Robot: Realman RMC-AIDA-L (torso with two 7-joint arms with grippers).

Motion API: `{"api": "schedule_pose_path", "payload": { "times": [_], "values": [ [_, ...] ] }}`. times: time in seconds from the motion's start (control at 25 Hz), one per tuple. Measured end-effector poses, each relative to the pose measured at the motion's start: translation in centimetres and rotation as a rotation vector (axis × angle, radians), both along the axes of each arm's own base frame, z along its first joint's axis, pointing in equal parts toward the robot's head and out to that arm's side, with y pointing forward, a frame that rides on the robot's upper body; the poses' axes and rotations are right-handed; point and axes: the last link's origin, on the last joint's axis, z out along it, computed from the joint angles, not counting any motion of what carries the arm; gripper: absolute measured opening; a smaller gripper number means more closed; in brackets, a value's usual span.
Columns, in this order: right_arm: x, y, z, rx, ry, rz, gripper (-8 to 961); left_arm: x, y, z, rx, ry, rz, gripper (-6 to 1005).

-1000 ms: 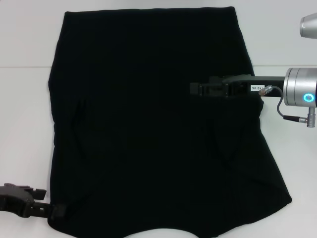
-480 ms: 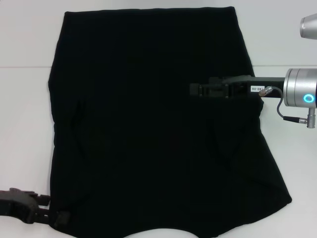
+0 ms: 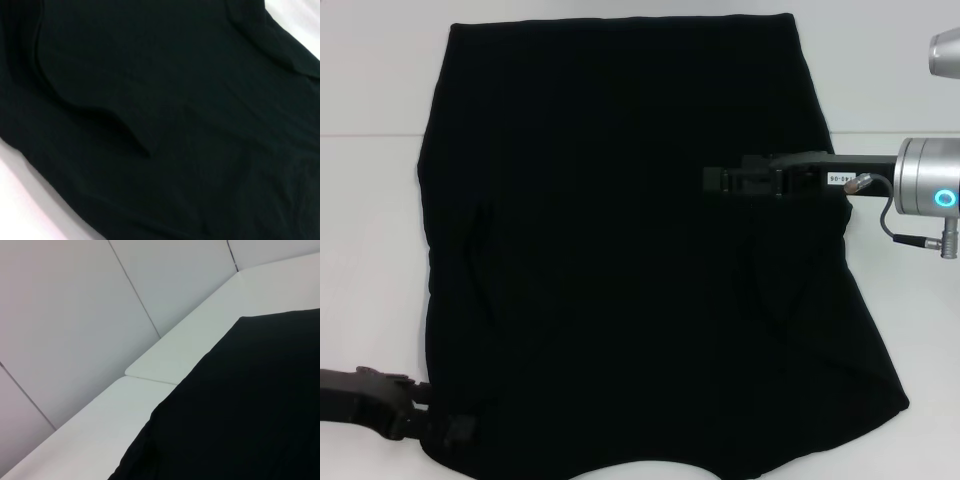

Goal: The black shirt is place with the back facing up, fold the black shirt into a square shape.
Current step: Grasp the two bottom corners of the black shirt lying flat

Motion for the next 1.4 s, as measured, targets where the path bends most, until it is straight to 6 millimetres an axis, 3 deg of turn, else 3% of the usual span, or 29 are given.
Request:
{"api": "schedule_pose_path", "payload": {
  "times": [0.52, 0.72, 1.16, 1.4],
  "values": [
    [0.0, 0.1, 0.2, 0.007, 0.011, -0.004, 941, 0.1, 0.8, -0.4, -0.001, 0.037, -0.015, 723],
    [0.1, 0.1, 0.3, 0.009, 0.01, -0.004, 942, 0.1, 0.9, -0.2, 0.01, 0.033, -0.014, 475],
    [1.1, -1.0, 0.7, -0.043, 0.0, 0.0, 941, -0.1, 0.8, 0.2, 0.057, -0.009, 0.019, 76],
    [3.8, -3.8, 2.7, -0.121, 0.067, -0.036, 942, -0.9, -0.3, 0.0, 0.093, -0.062, 0.065, 67]
  ]
}}
